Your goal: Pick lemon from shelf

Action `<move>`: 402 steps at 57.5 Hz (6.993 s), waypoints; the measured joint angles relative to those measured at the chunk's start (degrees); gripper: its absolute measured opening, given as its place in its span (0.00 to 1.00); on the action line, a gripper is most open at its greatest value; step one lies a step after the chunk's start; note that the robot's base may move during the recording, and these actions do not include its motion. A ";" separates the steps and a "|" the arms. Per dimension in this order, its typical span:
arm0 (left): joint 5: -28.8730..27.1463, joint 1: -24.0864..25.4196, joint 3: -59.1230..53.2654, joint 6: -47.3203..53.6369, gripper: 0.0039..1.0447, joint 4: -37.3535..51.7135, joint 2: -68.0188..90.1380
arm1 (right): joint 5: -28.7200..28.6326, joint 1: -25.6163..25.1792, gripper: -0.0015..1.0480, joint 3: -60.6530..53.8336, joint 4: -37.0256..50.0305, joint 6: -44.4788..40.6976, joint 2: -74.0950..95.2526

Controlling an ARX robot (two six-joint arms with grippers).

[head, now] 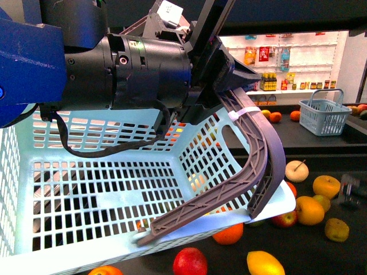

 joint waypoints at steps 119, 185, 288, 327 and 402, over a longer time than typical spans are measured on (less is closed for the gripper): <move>0.07 0.00 0.00 0.00 0.07 0.00 0.00 | -0.66 13.40 0.61 25.35 3.45 -43.30 32.54; 0.11 0.00 0.00 0.00 0.07 0.00 0.00 | 4.24 22.95 0.61 -12.50 14.05 -5.11 -26.12; -0.04 0.00 0.00 -0.26 0.07 -0.02 0.00 | 14.08 13.49 0.07 -61.20 -25.05 -17.05 -122.57; 0.00 0.00 0.00 -0.31 0.07 -0.02 0.00 | 14.10 13.51 0.07 -63.41 -24.72 -17.03 -125.17; -37.13 24.61 -0.15 -30.14 0.07 32.61 5.38 | 14.05 13.51 0.98 -63.41 -24.72 -17.03 -125.26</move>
